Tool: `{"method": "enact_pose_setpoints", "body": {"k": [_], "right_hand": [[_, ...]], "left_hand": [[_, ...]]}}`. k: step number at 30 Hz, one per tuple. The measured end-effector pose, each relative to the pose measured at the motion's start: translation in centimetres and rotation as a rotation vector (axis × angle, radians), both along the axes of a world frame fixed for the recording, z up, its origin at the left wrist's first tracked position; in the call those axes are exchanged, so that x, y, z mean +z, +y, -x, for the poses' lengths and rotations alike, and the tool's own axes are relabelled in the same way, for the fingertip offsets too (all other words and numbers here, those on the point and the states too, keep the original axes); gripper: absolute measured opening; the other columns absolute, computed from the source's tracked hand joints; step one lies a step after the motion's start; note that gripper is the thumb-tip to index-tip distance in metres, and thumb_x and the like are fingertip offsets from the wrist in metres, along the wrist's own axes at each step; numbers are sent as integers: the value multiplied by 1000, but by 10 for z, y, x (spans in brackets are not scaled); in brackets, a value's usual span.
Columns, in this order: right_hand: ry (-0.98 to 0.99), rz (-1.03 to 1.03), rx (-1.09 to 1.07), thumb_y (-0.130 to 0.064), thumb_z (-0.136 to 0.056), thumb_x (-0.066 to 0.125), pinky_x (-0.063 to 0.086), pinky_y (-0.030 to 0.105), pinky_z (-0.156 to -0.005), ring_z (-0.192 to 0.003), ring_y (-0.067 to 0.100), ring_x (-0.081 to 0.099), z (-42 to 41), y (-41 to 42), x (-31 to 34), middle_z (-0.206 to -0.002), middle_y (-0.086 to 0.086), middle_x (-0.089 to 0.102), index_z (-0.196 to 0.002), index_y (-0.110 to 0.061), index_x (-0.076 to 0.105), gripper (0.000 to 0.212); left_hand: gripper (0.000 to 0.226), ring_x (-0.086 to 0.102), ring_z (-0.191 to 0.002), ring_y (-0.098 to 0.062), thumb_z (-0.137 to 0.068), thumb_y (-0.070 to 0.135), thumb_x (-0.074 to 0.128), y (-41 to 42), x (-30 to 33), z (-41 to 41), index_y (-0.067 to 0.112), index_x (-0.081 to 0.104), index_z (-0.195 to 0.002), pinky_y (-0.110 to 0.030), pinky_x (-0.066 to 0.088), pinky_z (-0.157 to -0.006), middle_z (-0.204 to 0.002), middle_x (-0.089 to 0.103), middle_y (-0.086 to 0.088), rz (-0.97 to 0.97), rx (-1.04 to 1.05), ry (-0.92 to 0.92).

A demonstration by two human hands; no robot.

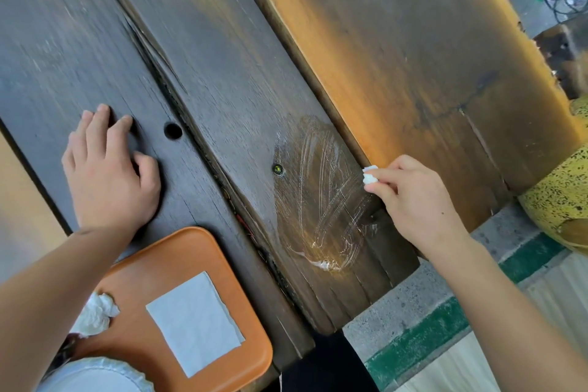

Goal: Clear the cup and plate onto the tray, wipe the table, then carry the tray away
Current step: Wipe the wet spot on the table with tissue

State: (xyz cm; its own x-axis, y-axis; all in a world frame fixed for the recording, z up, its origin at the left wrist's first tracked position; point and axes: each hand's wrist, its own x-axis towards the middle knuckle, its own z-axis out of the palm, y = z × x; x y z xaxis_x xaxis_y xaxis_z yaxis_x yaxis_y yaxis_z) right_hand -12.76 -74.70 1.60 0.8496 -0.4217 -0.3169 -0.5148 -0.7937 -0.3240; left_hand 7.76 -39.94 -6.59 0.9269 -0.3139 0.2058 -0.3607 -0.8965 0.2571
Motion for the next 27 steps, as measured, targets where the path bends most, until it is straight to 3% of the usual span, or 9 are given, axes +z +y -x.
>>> {"method": "enact_pose_setpoints", "body": {"k": [4, 9, 12, 16, 19, 22, 24, 27], "right_hand": [[-38, 4, -91, -20, -91, 70, 54, 35, -72, -83, 16, 57, 11, 12, 2, -88, -2, 60, -107, -13, 77, 19], [-68, -50, -10, -19, -88, 70, 47, 21, -64, -77, 8, 53, 33, 28, 22, -84, -10, 54, -100, -16, 78, 15], [-185, -63, 23, -20, -89, 66, 40, 10, -70, -88, 4, 51, 43, 35, 30, -95, -11, 58, -105, -17, 75, 18], [-363, 18, -20, -13, -95, 63, 41, 12, -82, -102, 15, 59, -9, 16, 17, -112, 1, 69, -115, -13, 72, 22], [-498, 1, 156, -8, -96, 62, 51, 27, -85, -102, 23, 62, -74, 17, 0, -116, 5, 69, -115, -8, 72, 22], [-565, 0, 415, -3, -95, 62, 51, 35, -81, -97, 31, 63, -129, 19, -13, -114, 9, 70, -113, -5, 73, 21], [-475, 30, 613, -5, -97, 57, 46, 36, -78, -95, 33, 60, -149, 15, -17, -116, 9, 68, -110, -5, 71, 20], [-306, 79, 893, -20, -99, 51, 44, 42, -88, -107, 32, 53, -156, 5, -19, -130, 7, 59, -117, -8, 64, 25]], "left_hand": [[51, 32, -149, -36, -88, 20, 47, 1, -1, -1, 12, 49, -138, -51, 27, -117, -158, 42, -16, -12, -2, -5], [51, 32, -149, -36, -88, 19, 47, -1, 0, -1, 11, 50, -138, -49, 27, -117, -158, 42, -16, -12, 7, -4], [51, 32, -150, -36, -88, 20, 47, 0, 0, 0, 11, 50, -139, -49, 26, -118, -158, 42, -16, -19, 4, 4], [51, 32, -149, -37, -89, 20, 46, -1, 4, 1, 10, 50, -139, -48, 25, -118, -158, 42, -17, -23, 9, 9], [52, 33, -149, -37, -89, 20, 45, -4, 7, 2, 9, 51, -139, -48, 25, -118, -157, 43, -17, -28, 9, 10], [52, 34, -148, -37, -88, 20, 44, -5, 8, 2, 8, 52, -139, -49, 26, -118, -157, 43, -18, -28, 15, 10], [53, 36, -147, -38, -88, 20, 44, -6, 9, 2, 7, 53, -138, -51, 28, -117, -156, 44, -18, -29, 15, 4], [52, 36, -147, -39, -88, 20, 44, -5, 8, 2, 8, 53, -138, -51, 28, -117, -156, 44, -18, -28, 11, 6]]}}
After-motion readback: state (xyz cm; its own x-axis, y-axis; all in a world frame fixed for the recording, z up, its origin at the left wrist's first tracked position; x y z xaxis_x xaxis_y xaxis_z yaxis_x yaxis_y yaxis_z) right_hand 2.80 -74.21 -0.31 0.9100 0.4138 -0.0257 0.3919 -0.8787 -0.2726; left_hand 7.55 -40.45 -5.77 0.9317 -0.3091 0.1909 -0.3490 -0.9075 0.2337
